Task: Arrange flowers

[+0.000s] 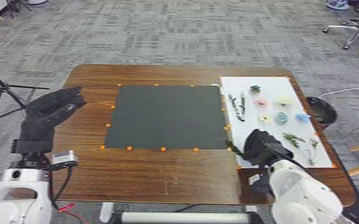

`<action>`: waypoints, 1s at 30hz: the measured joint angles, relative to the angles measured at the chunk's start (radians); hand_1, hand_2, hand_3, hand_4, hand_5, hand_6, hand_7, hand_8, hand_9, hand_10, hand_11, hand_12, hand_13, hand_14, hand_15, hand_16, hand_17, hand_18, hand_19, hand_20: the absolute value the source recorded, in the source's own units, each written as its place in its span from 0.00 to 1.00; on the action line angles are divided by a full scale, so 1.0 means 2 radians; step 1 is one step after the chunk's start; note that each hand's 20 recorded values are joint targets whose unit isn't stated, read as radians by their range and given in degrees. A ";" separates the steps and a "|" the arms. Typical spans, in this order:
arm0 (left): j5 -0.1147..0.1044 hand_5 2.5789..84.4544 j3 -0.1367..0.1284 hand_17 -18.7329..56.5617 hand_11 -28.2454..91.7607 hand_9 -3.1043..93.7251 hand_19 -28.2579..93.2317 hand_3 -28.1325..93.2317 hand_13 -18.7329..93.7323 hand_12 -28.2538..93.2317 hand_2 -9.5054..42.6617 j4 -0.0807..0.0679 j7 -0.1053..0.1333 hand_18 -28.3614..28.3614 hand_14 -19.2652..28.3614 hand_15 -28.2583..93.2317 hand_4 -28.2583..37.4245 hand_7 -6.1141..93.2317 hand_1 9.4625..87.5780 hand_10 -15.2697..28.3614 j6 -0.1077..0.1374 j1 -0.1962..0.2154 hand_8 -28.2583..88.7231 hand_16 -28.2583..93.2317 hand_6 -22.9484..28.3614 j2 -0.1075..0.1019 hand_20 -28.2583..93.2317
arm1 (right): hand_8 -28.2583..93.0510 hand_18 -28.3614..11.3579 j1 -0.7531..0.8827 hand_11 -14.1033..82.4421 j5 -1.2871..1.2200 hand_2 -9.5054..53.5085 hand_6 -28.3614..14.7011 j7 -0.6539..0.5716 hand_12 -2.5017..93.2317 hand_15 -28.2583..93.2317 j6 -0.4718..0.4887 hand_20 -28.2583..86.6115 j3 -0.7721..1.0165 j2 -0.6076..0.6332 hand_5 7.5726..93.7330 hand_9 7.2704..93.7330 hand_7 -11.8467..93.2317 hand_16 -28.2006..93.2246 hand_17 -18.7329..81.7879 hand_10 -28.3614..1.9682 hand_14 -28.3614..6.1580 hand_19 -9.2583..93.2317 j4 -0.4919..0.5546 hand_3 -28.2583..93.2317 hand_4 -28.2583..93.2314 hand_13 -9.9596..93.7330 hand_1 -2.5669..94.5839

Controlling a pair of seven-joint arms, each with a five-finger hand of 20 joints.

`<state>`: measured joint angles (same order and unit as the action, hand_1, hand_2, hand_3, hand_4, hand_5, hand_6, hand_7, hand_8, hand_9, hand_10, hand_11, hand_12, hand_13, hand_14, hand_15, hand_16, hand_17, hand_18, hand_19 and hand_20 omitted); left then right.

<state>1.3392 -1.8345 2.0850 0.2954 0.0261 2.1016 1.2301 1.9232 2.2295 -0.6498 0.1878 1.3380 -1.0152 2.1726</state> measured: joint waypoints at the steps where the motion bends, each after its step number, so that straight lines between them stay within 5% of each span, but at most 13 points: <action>1: 0.000 0.58 0.000 0.41 0.45 0.55 0.38 0.75 0.55 0.36 0.00 0.000 0.000 0.73 0.79 0.49 0.18 0.24 0.36 0.66 0.000 0.000 0.18 0.24 0.50 0.000 0.44 | 0.46 0.56 0.000 0.34 -0.002 0.00 0.53 0.001 0.50 0.70 -0.003 0.67 0.001 0.000 0.76 0.97 0.32 0.50 0.90 0.57 0.80 0.97 -0.001 0.62 0.25 1.00 0.74; 10: 0.000 0.58 0.000 0.41 0.45 0.55 0.38 0.75 0.55 0.36 0.00 0.000 0.000 0.73 0.79 0.49 0.18 0.24 0.36 0.66 0.000 0.001 0.18 0.24 0.50 0.002 0.43 | 0.46 0.56 0.001 0.35 -0.039 0.00 0.53 0.011 0.51 0.71 -0.072 0.67 0.019 0.003 0.76 0.97 0.34 0.49 0.90 0.57 0.80 0.97 -0.012 0.64 0.25 1.00 0.73; 20: -0.007 0.58 -0.001 0.41 0.45 0.55 0.38 0.76 0.55 0.36 0.06 -0.006 -0.001 0.73 0.79 0.49 0.13 0.24 0.31 0.66 0.001 0.000 0.18 0.24 0.50 -0.004 0.43 | 0.45 0.57 -0.010 0.36 -0.082 0.00 0.53 0.019 0.50 0.72 -0.092 0.67 0.036 0.013 0.76 0.97 0.35 0.48 0.91 0.57 0.80 0.98 0.023 0.65 0.25 1.00 0.72; 22: -0.019 0.58 -0.001 0.40 0.45 0.55 0.36 0.78 0.55 0.36 0.12 -0.013 -0.001 0.73 0.80 0.48 0.07 0.23 0.26 0.67 0.002 -0.002 0.18 0.24 0.50 -0.013 0.42 | 0.45 0.57 -0.020 0.36 -0.112 0.00 0.52 0.018 0.50 0.72 -0.095 0.66 0.030 0.018 0.76 0.97 0.35 0.48 0.91 0.57 0.80 0.98 0.024 0.65 0.25 1.00 0.72; 25: -0.057 0.58 0.000 0.39 0.44 0.56 0.34 0.78 0.54 0.36 0.19 -0.031 -0.001 0.72 0.79 0.47 0.03 0.23 0.22 0.68 0.011 -0.007 0.18 0.24 0.50 -0.035 0.41 | 0.45 0.57 -0.047 0.36 -0.172 0.00 0.52 0.012 0.50 0.72 -0.097 0.66 0.006 0.028 0.76 0.98 0.35 0.48 0.91 0.57 0.80 0.98 0.022 0.65 0.26 1.00 0.72; 28: -0.096 0.59 0.002 0.39 0.43 0.56 0.33 0.79 0.53 0.35 0.28 -0.054 -0.001 0.71 0.78 0.46 0.01 0.23 0.18 0.69 0.039 -0.016 0.18 0.24 0.50 -0.058 0.40 | 0.45 0.57 -0.089 0.36 -0.243 0.00 0.52 0.006 0.49 0.72 -0.098 0.66 -0.029 0.036 0.76 0.98 0.35 0.48 0.91 0.57 0.81 0.98 0.009 0.65 0.26 1.00 0.72; 30: -0.108 0.60 0.004 0.39 0.43 0.56 0.32 0.79 0.53 0.35 0.33 -0.071 -0.001 0.71 0.78 0.45 0.00 0.22 0.15 0.69 0.064 -0.024 0.18 0.24 0.49 -0.072 0.40 | 0.45 0.57 -0.121 0.36 -0.283 0.00 0.52 0.005 0.49 0.72 -0.098 0.66 -0.055 0.040 0.76 0.98 0.35 0.48 0.91 0.56 0.81 0.98 -0.005 0.65 0.26 1.00 0.72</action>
<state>1.1240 -1.8267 1.9433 0.2929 0.1546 2.0530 1.0869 1.6821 1.6632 -0.6406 -0.0081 1.2274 -0.9350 2.1631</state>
